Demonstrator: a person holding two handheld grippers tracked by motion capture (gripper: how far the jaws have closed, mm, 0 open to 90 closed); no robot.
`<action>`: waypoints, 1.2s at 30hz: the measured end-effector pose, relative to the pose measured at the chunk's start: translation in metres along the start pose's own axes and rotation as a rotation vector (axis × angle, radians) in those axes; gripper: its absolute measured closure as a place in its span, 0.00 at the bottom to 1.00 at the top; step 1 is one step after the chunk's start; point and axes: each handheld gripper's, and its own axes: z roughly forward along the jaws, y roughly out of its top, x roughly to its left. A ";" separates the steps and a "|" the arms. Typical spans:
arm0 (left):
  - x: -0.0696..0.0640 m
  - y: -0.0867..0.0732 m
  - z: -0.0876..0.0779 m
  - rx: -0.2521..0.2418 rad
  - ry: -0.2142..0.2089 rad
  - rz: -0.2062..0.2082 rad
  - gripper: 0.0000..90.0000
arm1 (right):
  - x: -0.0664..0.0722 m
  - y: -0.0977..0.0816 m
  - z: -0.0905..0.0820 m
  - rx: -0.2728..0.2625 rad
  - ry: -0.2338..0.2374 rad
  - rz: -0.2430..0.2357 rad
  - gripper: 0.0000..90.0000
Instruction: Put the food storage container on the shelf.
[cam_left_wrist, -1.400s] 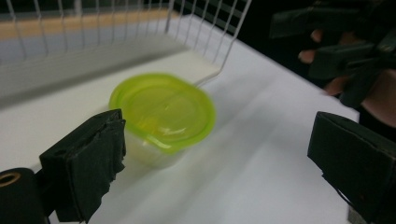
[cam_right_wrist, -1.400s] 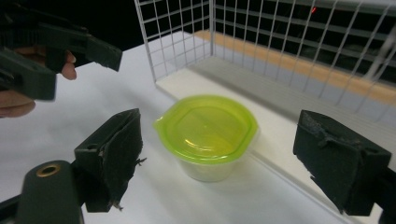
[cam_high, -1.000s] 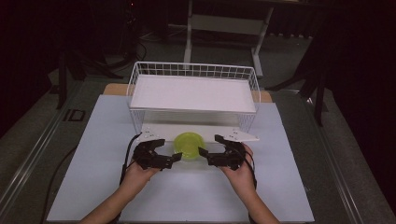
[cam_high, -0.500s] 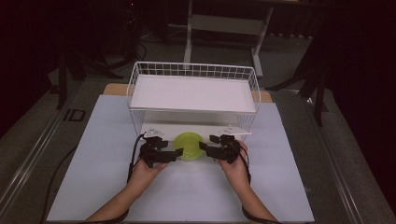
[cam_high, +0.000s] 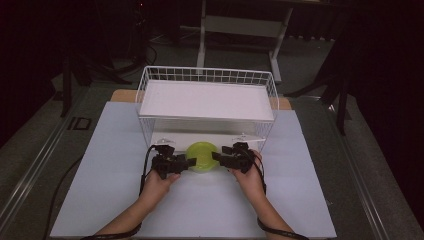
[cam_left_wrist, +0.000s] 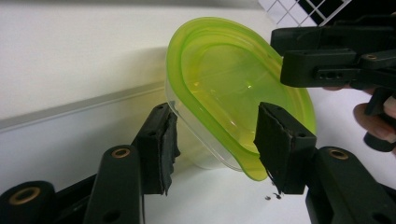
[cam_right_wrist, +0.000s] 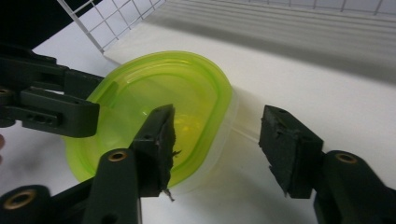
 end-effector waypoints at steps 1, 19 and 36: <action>0.000 0.000 0.000 -0.001 -0.004 -0.004 0.60 | 0.000 0.000 0.001 0.003 0.005 0.001 0.51; -0.015 -0.006 -0.010 0.016 -0.009 0.041 0.84 | 0.007 -0.006 -0.019 0.034 0.029 0.044 0.82; -0.020 0.006 -0.023 -0.034 0.012 0.076 0.91 | 0.025 0.004 -0.033 -0.029 -0.029 0.042 0.88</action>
